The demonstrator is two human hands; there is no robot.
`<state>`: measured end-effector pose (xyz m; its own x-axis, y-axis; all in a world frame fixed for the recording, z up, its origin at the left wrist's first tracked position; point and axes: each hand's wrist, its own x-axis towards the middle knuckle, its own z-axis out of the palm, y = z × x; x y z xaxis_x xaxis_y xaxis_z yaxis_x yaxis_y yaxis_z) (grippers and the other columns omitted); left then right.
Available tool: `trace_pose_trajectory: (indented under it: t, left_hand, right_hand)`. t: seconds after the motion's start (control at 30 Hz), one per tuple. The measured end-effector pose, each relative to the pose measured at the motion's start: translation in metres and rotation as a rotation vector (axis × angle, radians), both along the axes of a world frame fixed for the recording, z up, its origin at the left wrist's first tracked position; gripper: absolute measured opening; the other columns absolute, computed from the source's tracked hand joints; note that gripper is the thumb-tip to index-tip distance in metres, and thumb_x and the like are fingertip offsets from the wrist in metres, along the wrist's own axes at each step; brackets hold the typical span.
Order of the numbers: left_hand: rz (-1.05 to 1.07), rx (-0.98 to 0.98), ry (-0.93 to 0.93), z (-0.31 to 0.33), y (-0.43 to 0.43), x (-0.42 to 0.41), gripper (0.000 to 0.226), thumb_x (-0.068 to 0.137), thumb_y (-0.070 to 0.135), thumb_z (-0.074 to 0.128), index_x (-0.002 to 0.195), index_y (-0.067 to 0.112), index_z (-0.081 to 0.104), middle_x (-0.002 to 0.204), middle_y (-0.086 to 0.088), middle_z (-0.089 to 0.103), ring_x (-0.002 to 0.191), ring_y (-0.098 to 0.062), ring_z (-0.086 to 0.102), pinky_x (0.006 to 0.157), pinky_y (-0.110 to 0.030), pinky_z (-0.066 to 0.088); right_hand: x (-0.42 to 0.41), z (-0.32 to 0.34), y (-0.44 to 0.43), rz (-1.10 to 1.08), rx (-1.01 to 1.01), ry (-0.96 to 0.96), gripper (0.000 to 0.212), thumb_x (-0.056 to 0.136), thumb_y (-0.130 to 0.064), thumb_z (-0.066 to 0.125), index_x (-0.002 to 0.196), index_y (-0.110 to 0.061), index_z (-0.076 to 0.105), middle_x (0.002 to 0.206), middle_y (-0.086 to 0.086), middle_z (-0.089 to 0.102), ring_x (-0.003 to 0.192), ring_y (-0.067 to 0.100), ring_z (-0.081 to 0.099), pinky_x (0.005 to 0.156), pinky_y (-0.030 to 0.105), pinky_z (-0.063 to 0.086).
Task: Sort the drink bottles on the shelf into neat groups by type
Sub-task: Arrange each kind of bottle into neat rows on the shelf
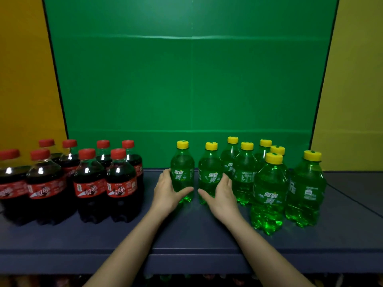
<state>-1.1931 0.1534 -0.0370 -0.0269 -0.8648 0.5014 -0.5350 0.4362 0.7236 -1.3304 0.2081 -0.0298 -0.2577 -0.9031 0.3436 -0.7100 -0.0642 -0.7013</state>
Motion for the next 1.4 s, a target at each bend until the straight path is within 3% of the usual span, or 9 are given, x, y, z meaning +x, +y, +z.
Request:
trace_pose_trajectory:
  t: [0.5, 0.63, 0.7, 0.8, 0.9, 1.0, 1.07, 1.23, 1.4]
  left_hand:
    - [0.006, 0.030, 0.014, 0.000, -0.023, 0.002, 0.069, 0.067, 0.030, 0.080, 0.123, 0.007, 0.046, 0.122, -0.010, 0.055, 0.115, -0.025, 0.050, 0.096, -0.035, 0.041]
    - [0.031, 0.042, -0.118, 0.000, -0.008, 0.002, 0.069, 0.076, 0.026, 0.073, 0.131, 0.004, 0.037, 0.128, -0.014, 0.045, 0.123, -0.027, 0.043, 0.099, -0.029, 0.033]
    - [0.076, -0.064, -0.178, 0.002, 0.010, 0.002, 0.074, 0.080, 0.023, 0.069, 0.136, 0.001, 0.028, 0.134, -0.015, 0.036, 0.129, -0.027, 0.034, 0.106, -0.030, 0.028]
    - [0.046, -0.349, -0.197, 0.005, 0.041, -0.005, 0.062, 0.082, 0.019, 0.066, 0.134, 0.003, 0.036, 0.134, -0.011, 0.038, 0.127, -0.023, 0.034, 0.102, -0.026, 0.030]
    - [-0.208, -0.407, -0.201, 0.004, 0.065, -0.030, 0.045, 0.084, 0.030, 0.057, 0.125, 0.013, 0.047, 0.123, 0.000, 0.049, 0.116, -0.013, 0.043, 0.096, -0.017, 0.031]
    - [-0.438, -0.300, -0.144, 0.001, 0.088, -0.064, 0.057, 0.077, 0.053, 0.049, 0.124, 0.022, 0.047, 0.119, 0.012, 0.050, 0.112, -0.001, 0.045, 0.092, -0.008, 0.031]
    - [-0.503, -0.244, -0.102, 0.000, 0.096, -0.085, 0.069, 0.070, 0.063, 0.054, 0.128, 0.026, 0.044, 0.118, 0.017, 0.047, 0.108, 0.002, 0.046, 0.089, -0.002, 0.030]
    - [-0.514, -0.073, -0.013, -0.001, 0.095, -0.116, 0.082, 0.070, 0.046, 0.073, 0.137, 0.019, 0.034, 0.124, 0.011, 0.043, 0.109, -0.007, 0.048, 0.094, -0.020, 0.041]
    - [-0.548, 0.068, -0.036, -0.007, 0.088, -0.122, 0.085, 0.066, 0.059, 0.069, 0.133, 0.018, 0.037, 0.134, 0.002, 0.051, 0.122, -0.017, 0.048, 0.101, -0.040, 0.042]
  right_hand:
    - [0.004, -0.002, -0.041, 0.013, -0.008, -0.028, 0.077, 0.086, -0.033, 0.061, 0.141, -0.003, 0.017, 0.147, 0.013, 0.029, 0.131, 0.029, 0.038, 0.100, 0.032, 0.036]
    - [0.003, 0.001, -0.022, 0.023, -0.033, 0.010, 0.075, 0.090, -0.032, 0.056, 0.145, -0.004, 0.013, 0.151, 0.011, 0.024, 0.135, 0.026, 0.032, 0.105, 0.029, 0.030]
    - [-0.002, 0.003, 0.000, 0.050, -0.105, 0.065, 0.069, 0.091, -0.028, 0.053, 0.145, -0.008, 0.016, 0.149, 0.006, 0.026, 0.136, 0.021, 0.031, 0.106, 0.024, 0.025]
    - [-0.015, 0.002, 0.041, 0.115, -0.204, 0.071, 0.051, 0.090, -0.019, 0.055, 0.137, -0.015, 0.035, 0.137, -0.002, 0.041, 0.126, 0.011, 0.042, 0.108, 0.022, 0.030]
    - [-0.032, 0.003, 0.083, 0.076, -0.336, 0.027, 0.031, 0.086, -0.007, 0.057, 0.108, -0.030, 0.054, 0.110, -0.007, 0.060, 0.097, 0.001, 0.058, 0.088, 0.018, 0.048]
    - [-0.058, 0.009, 0.116, -0.077, -0.458, -0.022, 0.025, 0.084, -0.001, 0.059, 0.091, -0.026, 0.061, 0.091, -0.006, 0.066, 0.082, 0.005, 0.059, 0.064, 0.006, 0.043]
    - [-0.081, 0.012, 0.126, -0.204, -0.515, -0.034, 0.019, 0.084, -0.002, 0.059, 0.091, -0.020, 0.060, 0.090, -0.002, 0.063, 0.079, 0.008, 0.056, 0.061, 0.006, 0.040]
    - [-0.127, 0.005, 0.123, -0.448, -0.435, -0.100, 0.041, 0.080, -0.013, 0.068, 0.116, -0.015, 0.047, 0.113, -0.002, 0.043, 0.104, 0.019, 0.050, 0.083, 0.023, 0.039]
    - [-0.146, -0.005, 0.107, -0.291, -0.210, -0.338, 0.077, 0.073, -0.017, 0.076, 0.136, -0.016, 0.032, 0.137, 0.004, 0.045, 0.124, 0.016, 0.043, 0.102, 0.029, 0.036]
